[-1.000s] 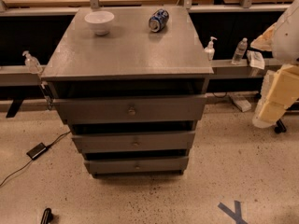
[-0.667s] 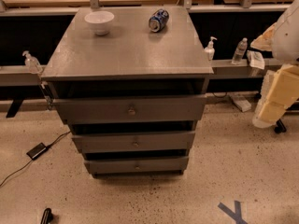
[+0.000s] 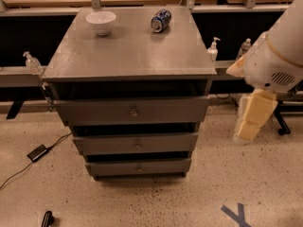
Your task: Open bottom drawer
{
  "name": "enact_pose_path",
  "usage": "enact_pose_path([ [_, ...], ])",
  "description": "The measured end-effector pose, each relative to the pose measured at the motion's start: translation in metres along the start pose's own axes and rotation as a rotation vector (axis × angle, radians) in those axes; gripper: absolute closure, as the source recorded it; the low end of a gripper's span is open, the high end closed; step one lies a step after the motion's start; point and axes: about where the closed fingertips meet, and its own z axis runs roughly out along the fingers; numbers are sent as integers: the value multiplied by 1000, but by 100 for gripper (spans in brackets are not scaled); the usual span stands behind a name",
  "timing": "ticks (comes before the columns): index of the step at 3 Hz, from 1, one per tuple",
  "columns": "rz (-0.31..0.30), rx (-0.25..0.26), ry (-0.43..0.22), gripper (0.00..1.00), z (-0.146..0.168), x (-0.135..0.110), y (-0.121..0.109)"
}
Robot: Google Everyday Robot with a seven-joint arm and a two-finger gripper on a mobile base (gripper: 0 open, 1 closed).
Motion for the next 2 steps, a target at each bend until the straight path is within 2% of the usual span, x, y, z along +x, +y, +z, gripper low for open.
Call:
enact_pose_path([
  [1,-34,-82,-22,0,49,-5,13],
  [2,-63,-120,-35,0,98,-8,31],
])
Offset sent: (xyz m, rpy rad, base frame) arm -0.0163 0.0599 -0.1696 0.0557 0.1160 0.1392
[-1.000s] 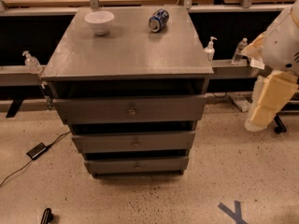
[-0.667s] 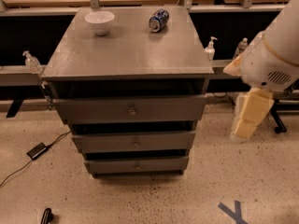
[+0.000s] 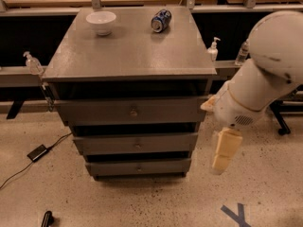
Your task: Open bottom drawer
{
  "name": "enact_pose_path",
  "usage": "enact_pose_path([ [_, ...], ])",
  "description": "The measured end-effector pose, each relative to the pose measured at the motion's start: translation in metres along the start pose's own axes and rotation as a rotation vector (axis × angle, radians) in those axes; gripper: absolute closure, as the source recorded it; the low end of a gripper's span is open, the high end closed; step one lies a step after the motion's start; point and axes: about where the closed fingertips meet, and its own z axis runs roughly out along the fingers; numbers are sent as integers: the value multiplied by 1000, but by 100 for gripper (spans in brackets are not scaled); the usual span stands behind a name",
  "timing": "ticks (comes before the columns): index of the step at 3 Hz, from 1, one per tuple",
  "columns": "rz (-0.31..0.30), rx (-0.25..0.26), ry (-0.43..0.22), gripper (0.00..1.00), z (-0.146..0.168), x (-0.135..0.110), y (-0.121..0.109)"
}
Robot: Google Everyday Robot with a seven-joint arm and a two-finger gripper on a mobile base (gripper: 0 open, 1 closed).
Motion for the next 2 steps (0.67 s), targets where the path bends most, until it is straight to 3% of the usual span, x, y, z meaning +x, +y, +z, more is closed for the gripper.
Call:
enact_pose_path([
  [2,-17,-44,-37,0,127,-1,13],
])
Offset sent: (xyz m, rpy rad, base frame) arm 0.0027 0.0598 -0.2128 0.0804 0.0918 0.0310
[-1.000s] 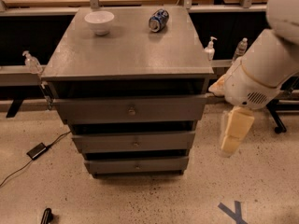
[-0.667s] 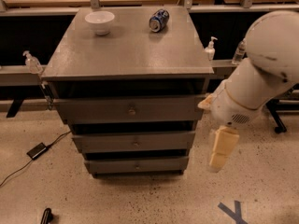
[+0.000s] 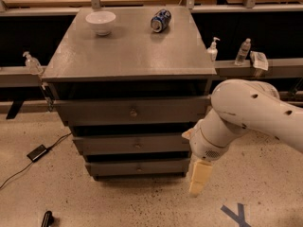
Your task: Open bottom drawer
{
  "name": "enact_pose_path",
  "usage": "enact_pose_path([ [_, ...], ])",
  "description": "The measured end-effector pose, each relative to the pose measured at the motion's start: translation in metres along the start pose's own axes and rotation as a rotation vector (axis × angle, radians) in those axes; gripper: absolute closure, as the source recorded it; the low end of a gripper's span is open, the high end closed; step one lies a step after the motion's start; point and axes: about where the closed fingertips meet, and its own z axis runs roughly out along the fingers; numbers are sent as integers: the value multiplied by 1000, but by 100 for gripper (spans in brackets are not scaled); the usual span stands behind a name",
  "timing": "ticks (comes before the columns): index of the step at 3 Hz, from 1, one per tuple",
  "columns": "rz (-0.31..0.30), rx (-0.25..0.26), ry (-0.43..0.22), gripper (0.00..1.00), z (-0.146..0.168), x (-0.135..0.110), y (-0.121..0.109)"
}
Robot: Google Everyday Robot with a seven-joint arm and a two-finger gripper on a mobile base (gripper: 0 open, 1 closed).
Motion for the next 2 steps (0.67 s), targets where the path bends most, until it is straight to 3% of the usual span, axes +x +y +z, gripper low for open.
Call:
enact_pose_path([
  [1,1,-1,4,0,2,1,-1],
  [2,10,-7,64,0,40,18,-22],
])
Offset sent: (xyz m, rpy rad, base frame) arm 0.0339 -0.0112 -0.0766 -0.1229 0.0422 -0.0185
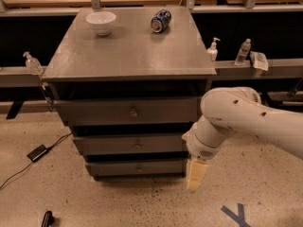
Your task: Open bottom drawer
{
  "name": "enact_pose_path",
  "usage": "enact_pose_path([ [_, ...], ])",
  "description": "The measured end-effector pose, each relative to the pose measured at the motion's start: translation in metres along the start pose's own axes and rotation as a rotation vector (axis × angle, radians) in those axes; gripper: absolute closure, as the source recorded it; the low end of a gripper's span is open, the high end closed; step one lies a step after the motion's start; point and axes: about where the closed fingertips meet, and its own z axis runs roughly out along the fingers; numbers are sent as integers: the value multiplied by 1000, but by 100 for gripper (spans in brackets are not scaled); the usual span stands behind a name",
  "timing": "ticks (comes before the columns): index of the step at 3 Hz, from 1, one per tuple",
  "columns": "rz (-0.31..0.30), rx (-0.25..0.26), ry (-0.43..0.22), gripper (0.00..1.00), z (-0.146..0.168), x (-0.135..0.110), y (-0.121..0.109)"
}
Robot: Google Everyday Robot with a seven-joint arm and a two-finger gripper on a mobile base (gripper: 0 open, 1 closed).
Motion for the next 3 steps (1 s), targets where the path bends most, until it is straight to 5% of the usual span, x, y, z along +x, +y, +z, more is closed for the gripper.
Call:
enact_pose_path([
  [1,-9,-45,-19,0,60,16,-32],
  [3,-44,-98,-99,0,157,21,-57],
])
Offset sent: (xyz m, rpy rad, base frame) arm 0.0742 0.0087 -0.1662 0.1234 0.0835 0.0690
